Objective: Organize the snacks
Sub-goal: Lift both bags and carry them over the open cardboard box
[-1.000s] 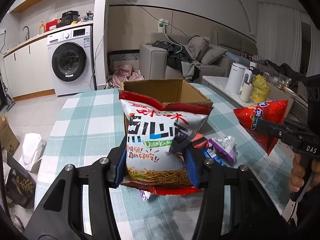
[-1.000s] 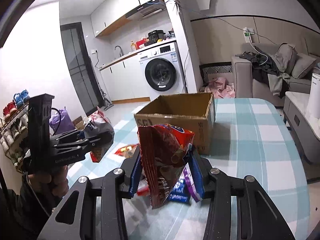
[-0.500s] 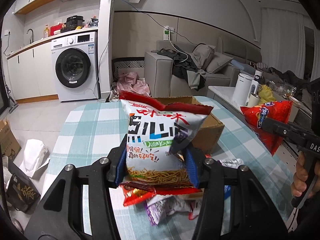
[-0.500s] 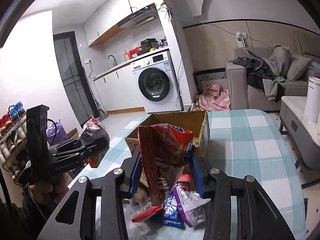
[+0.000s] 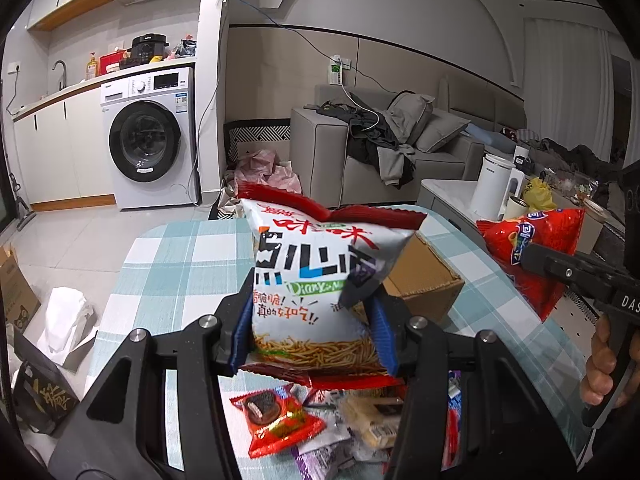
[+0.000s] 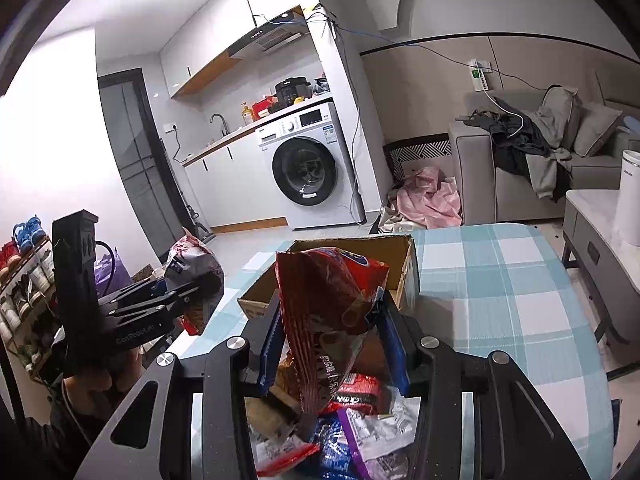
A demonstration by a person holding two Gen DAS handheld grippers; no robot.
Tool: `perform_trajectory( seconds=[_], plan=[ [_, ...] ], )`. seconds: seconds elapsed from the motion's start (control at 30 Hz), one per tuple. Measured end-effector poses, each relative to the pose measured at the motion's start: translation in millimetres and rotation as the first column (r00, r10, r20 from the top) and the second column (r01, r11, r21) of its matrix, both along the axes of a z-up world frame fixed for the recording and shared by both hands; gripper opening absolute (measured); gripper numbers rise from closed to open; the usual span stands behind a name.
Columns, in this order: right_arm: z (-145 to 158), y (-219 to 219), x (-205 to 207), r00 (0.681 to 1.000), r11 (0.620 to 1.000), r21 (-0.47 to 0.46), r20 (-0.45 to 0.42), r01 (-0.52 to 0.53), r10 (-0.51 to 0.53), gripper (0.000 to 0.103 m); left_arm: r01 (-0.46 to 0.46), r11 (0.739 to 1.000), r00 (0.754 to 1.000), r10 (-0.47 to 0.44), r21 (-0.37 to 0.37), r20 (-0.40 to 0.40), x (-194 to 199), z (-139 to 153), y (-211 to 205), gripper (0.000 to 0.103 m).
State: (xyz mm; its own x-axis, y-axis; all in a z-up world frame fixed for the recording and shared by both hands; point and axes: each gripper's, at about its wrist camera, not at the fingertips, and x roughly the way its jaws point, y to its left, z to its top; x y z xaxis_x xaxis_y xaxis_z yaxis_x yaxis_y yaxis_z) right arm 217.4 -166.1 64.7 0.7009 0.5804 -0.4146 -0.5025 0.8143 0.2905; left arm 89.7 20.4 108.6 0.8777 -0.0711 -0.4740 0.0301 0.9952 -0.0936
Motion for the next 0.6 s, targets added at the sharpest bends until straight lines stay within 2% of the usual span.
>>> perform_trajectory(
  seconds=[0.4, 0.6],
  plan=[
    [-0.2, 7.4, 26.8, 1.000, 1.000, 0.020, -0.025, -0.004, 0.005, 0.044, 0.012, 1.000, 1.000, -0.011, 0.011, -0.017, 53.3, -1.2, 0.6, 0.047],
    [-3.7, 13.6, 41.7, 0.999, 1.000, 0.021, -0.040, -0.003, 0.004, 0.044, 0.013, 1.000, 0.999, -0.012, 0.022, -0.036, 79.8, -16.0, -7.3, 0.047]
  ],
)
